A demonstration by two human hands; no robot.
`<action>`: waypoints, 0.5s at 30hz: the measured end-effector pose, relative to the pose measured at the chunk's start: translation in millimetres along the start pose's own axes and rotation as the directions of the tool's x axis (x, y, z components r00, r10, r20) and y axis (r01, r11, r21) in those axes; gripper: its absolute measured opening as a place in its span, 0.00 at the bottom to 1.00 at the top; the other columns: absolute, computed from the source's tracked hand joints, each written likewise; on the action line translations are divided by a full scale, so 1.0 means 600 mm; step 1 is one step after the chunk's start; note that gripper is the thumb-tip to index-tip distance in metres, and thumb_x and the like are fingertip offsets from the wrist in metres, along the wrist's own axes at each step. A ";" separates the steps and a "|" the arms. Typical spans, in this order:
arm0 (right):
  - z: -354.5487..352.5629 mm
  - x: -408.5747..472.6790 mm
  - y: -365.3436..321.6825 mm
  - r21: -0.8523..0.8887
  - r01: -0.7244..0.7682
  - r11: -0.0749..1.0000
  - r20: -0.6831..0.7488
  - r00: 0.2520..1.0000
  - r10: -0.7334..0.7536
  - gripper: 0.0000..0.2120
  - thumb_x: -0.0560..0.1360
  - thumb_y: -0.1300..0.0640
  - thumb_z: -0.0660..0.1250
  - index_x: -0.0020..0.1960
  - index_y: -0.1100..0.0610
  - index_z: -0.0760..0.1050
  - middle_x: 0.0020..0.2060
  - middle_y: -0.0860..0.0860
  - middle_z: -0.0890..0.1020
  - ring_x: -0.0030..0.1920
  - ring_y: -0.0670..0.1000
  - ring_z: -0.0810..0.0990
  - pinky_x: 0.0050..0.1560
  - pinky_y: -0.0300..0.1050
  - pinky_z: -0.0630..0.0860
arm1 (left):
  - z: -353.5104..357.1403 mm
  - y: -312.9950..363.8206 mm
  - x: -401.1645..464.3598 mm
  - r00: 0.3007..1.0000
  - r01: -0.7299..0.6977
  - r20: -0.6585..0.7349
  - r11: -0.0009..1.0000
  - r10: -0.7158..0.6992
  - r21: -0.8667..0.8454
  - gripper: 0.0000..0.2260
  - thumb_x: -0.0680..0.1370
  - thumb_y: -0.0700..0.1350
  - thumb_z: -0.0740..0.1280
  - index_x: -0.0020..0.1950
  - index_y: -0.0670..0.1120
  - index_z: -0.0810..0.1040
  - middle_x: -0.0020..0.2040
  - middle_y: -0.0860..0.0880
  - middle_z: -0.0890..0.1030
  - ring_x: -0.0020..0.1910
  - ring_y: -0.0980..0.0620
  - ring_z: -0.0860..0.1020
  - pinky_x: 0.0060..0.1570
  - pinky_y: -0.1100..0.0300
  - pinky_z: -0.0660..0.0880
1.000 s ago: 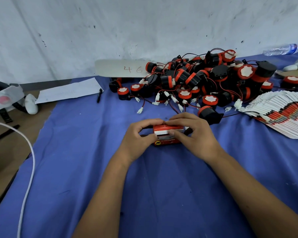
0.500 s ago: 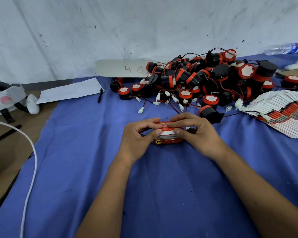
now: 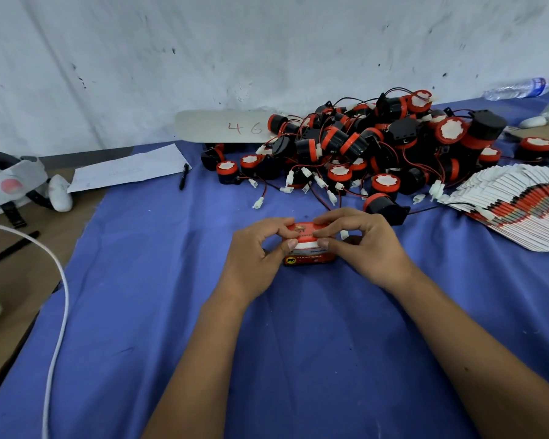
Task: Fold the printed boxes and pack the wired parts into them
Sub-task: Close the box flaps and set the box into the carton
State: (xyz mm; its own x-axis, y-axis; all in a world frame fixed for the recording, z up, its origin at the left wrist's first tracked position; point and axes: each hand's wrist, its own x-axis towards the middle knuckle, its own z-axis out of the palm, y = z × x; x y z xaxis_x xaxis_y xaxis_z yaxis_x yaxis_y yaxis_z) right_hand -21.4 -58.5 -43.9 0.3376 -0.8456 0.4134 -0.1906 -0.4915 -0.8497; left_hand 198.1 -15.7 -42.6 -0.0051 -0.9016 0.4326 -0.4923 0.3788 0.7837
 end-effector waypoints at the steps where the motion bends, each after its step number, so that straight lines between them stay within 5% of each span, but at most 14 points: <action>1: -0.001 0.000 0.000 -0.016 0.009 1.000 0.003 1.000 -0.009 0.06 0.73 0.63 0.77 0.46 0.53 0.86 0.54 0.45 0.84 0.60 0.45 0.81 0.55 0.41 0.81 | 0.000 0.000 0.000 1.000 -0.011 0.000 1.000 0.011 0.014 0.03 0.78 0.38 0.74 0.49 0.46 0.85 0.61 0.50 0.84 0.60 0.53 0.82 0.54 0.43 0.82; 10: -0.006 -0.004 -0.008 -0.146 0.090 0.985 0.034 0.996 -0.086 0.06 0.74 0.64 0.76 0.49 0.57 0.87 0.56 0.48 0.84 0.58 0.46 0.82 0.47 0.51 0.82 | 0.006 0.007 -0.006 0.960 -0.240 -0.088 0.941 0.267 0.238 0.06 0.71 0.38 0.80 0.45 0.42 0.86 0.53 0.50 0.87 0.58 0.51 0.81 0.61 0.56 0.77; 15: -0.003 -0.006 -0.009 -0.316 0.237 0.918 0.049 0.971 -0.234 0.08 0.70 0.58 0.80 0.48 0.57 0.87 0.55 0.49 0.84 0.58 0.45 0.81 0.55 0.46 0.81 | 0.011 0.003 -0.007 0.960 -0.244 -0.074 0.936 0.270 0.255 0.07 0.70 0.39 0.81 0.46 0.42 0.87 0.52 0.50 0.87 0.57 0.51 0.83 0.58 0.51 0.80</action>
State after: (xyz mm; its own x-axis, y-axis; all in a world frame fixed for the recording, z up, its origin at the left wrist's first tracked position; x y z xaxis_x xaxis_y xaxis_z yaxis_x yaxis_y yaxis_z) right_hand -23.4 -53.3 -40.2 0.4172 -0.6960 0.5845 -0.3866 -0.7179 -0.5789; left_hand 191.4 -12.6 -46.0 -0.0737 -0.7478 0.6599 -0.6817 0.5207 0.5139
